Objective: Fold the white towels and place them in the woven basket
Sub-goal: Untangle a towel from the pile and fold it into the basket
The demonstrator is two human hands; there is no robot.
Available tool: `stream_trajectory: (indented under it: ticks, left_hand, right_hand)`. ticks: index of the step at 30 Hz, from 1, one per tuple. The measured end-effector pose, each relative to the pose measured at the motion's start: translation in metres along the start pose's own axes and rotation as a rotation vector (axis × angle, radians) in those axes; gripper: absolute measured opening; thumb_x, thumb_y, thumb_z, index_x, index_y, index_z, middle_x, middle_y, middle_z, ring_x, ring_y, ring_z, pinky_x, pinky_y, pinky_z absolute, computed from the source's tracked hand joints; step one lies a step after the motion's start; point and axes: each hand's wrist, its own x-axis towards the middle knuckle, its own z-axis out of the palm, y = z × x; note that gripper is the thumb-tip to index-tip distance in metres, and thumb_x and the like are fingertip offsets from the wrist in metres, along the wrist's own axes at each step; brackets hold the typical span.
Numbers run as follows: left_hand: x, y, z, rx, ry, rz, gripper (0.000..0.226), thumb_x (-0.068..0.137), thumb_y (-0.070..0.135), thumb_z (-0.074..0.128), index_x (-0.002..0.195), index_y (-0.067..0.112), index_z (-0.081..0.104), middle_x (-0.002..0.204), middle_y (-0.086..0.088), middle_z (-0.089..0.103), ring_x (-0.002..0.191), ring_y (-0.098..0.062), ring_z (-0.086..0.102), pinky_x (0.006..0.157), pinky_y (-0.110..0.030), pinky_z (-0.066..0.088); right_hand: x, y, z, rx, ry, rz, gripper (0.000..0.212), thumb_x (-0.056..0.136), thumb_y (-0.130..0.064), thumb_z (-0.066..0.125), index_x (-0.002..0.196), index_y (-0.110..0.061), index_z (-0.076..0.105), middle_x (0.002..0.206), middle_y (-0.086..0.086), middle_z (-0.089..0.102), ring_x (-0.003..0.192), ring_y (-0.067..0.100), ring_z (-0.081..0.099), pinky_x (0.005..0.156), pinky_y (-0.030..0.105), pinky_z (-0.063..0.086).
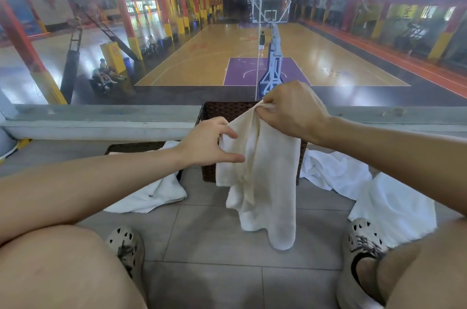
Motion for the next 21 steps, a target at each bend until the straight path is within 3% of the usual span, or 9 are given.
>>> stream_trajectory:
  ticks: [5, 9, 13, 17, 19, 21]
  left_hand:
    - [0.005, 0.012, 0.017, -0.050, -0.030, -0.016, 0.064, 0.068, 0.081, 0.081, 0.112, 0.034, 0.082, 0.106, 0.017, 0.061, 0.100, -0.004, 0.061, 0.090, -0.037, 0.057]
    - [0.014, 0.018, 0.030, -0.110, -0.003, -0.038, 0.019, 0.080, 0.056, 0.083, 0.074, 0.043, 0.069, 0.091, 0.007, 0.060, 0.088, -0.013, 0.062, 0.083, -0.044, 0.058]
    - [0.015, 0.009, 0.034, -0.040, -0.025, -0.122, 0.040, 0.080, 0.033, 0.081, 0.053, 0.036, 0.053, 0.076, 0.007, 0.054, 0.071, -0.009, 0.054, 0.069, -0.035, 0.046]
    - [0.012, -0.017, 0.021, -0.071, 0.049, -0.261, 0.032, 0.075, 0.041, 0.067, 0.059, 0.016, 0.055, 0.058, 0.004, 0.046, 0.057, -0.011, 0.043, 0.059, -0.031, 0.035]
    - [0.009, -0.032, 0.007, -0.083, 0.141, -0.287, 0.029, 0.083, 0.044, 0.064, 0.072, 0.017, 0.066, 0.062, 0.007, 0.055, 0.060, -0.009, 0.050, 0.060, -0.031, 0.036]
    - [0.006, -0.038, -0.007, -0.045, 0.173, -0.261, 0.025, 0.097, 0.045, 0.068, 0.082, 0.025, 0.066, 0.077, 0.012, 0.066, 0.073, -0.006, 0.059, 0.064, -0.026, 0.039]
  right_hand:
    - [0.005, 0.005, -0.001, 0.054, 0.095, 0.026, 0.039, 0.091, -0.044, 0.058, 0.076, -0.012, 0.076, 0.070, 0.005, 0.070, 0.068, 0.021, 0.063, 0.071, 0.042, 0.056]
    - [0.004, 0.005, 0.002, 0.056, 0.108, -0.004, 0.044, 0.097, -0.046, 0.059, 0.073, -0.012, 0.075, 0.067, 0.005, 0.066, 0.065, 0.022, 0.060, 0.068, 0.042, 0.053]
    - [0.003, 0.012, 0.002, 0.123, 0.104, 0.000, 0.046, 0.098, -0.051, 0.063, 0.079, -0.012, 0.078, 0.073, 0.004, 0.070, 0.070, 0.021, 0.063, 0.071, 0.042, 0.054]
    - [0.002, 0.035, -0.001, 0.100, -0.055, 0.003, 0.036, 0.094, -0.050, 0.071, 0.086, -0.017, 0.083, 0.088, -0.003, 0.074, 0.081, 0.017, 0.064, 0.077, 0.034, 0.052]
    - [-0.002, 0.056, 0.007, 0.046, -0.227, 0.046, 0.041, 0.086, -0.057, 0.070, 0.070, -0.020, 0.077, 0.082, -0.001, 0.072, 0.079, 0.021, 0.067, 0.076, 0.037, 0.057]
    - [-0.010, 0.075, 0.019, -0.027, -0.367, 0.054, 0.056, 0.077, -0.067, 0.062, 0.060, -0.014, 0.064, 0.076, 0.008, 0.069, 0.072, 0.027, 0.066, 0.070, 0.044, 0.059]
